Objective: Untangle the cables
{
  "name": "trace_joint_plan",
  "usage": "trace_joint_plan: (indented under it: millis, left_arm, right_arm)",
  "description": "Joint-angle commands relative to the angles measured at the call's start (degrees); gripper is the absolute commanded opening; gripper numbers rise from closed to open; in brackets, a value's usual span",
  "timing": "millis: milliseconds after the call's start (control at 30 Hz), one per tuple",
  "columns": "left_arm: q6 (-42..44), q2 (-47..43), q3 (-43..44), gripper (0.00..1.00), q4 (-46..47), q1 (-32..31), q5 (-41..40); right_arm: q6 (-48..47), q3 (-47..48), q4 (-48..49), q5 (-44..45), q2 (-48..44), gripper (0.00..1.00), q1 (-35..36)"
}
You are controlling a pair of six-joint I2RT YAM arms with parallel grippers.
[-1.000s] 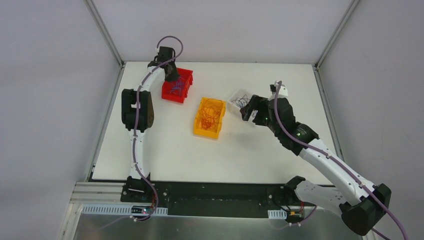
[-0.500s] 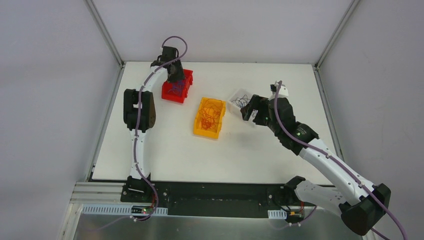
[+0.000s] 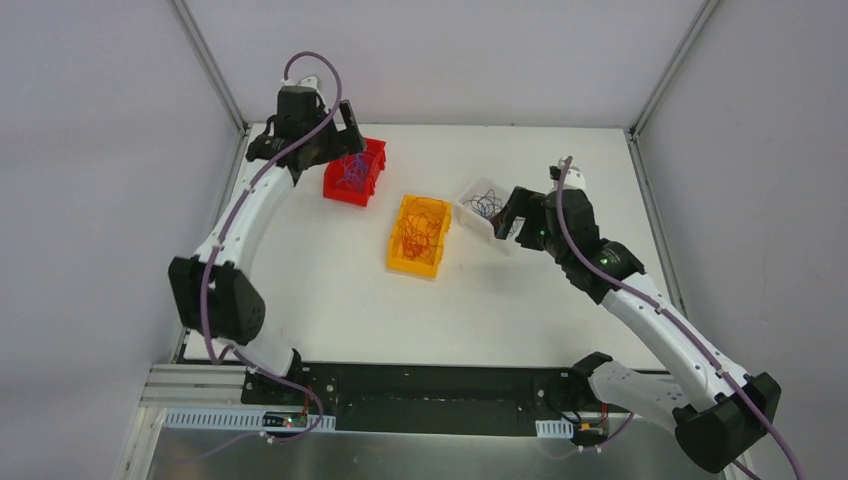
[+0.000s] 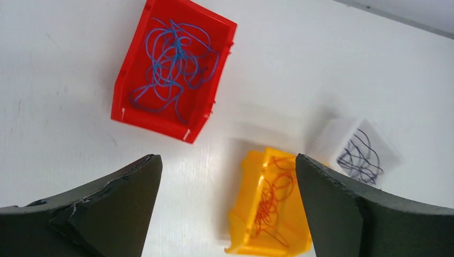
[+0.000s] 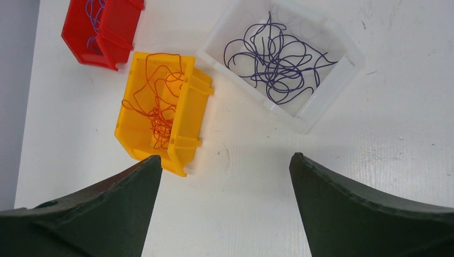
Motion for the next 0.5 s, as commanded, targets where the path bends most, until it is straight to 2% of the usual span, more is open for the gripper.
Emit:
trace_joint_plan:
  millis: [0, 100, 167, 300, 367, 467]
  left_arm:
    - [-6.01, -13.06, -11.12, 0.99, 0.04, -1.94, 1.51]
    - [-10.18, -21.54, -20.61, 0.99, 0.83, -2.71, 2.66]
    - [-10.87, -27.68, -28.65, 0.99, 1.88, -4.22, 0.3]
    - [-12.32, -40.68, -43.85, 0.99, 6.61, -5.82, -4.56]
    - [-13.42, -46.14, -48.86, 0.99, 7.23, -5.96, -5.68]
    - [-14.22, -51.66, -53.92, 0.99, 7.37, -5.91, -5.7]
  right_arm:
    - [1.31, 3.34, -0.6, -2.18, -3.88, 0.94, -2.91]
    - [2.17, 1.2, 0.05, -0.56, -6.84, 0.94, -4.44]
    - [2.87, -1.78, 1.04, 2.75, -9.84, 0.95, -5.03]
    - [5.14, -11.71, 6.11, 10.1, -21.3, 0.97, -5.85]
    - [6.08, -18.96, 9.68, 12.72, -27.42, 0.97, -6.0]
    - [5.72, -24.96, 12.21, 14.92, -34.08, 0.96, -6.1]
